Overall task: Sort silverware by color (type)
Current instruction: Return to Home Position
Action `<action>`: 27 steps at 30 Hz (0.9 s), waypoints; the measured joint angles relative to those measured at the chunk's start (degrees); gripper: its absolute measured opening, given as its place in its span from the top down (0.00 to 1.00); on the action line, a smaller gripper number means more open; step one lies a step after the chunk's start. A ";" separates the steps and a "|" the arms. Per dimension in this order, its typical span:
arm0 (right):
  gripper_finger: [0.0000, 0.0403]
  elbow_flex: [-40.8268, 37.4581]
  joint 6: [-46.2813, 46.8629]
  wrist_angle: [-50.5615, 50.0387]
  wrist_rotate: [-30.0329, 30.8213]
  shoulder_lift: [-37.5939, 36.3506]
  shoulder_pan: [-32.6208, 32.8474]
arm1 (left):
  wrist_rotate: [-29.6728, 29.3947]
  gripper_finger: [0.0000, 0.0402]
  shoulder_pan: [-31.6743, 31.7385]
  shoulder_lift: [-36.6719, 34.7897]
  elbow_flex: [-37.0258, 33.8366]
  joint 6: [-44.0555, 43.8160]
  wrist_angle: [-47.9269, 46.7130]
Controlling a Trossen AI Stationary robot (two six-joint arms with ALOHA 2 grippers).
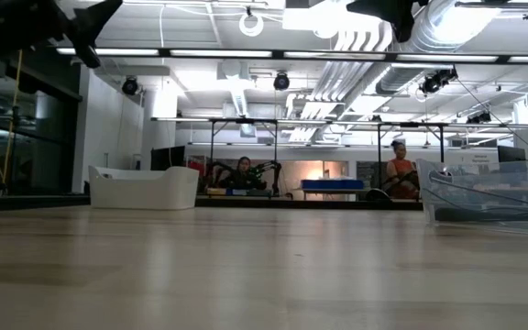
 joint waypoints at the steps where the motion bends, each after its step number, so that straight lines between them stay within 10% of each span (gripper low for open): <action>1: 0.54 0.00 0.83 0.00 -0.01 0.00 0.02 | 0.00 0.55 0.00 -0.50 0.01 0.40 -0.53; 9: 0.54 0.00 2.59 -1.84 -1.10 0.00 0.00 | 0.04 0.59 0.00 -2.72 0.01 0.74 -10.48; 20: 0.54 0.00 3.79 -3.37 -1.26 0.00 0.02 | 9.80 0.96 0.00 -2.79 0.00 3.13 -21.83; 27: 0.54 0.00 3.78 -3.37 -1.28 0.00 0.02 | 11.26 1.00 0.00 -2.84 0.00 2.66 -33.62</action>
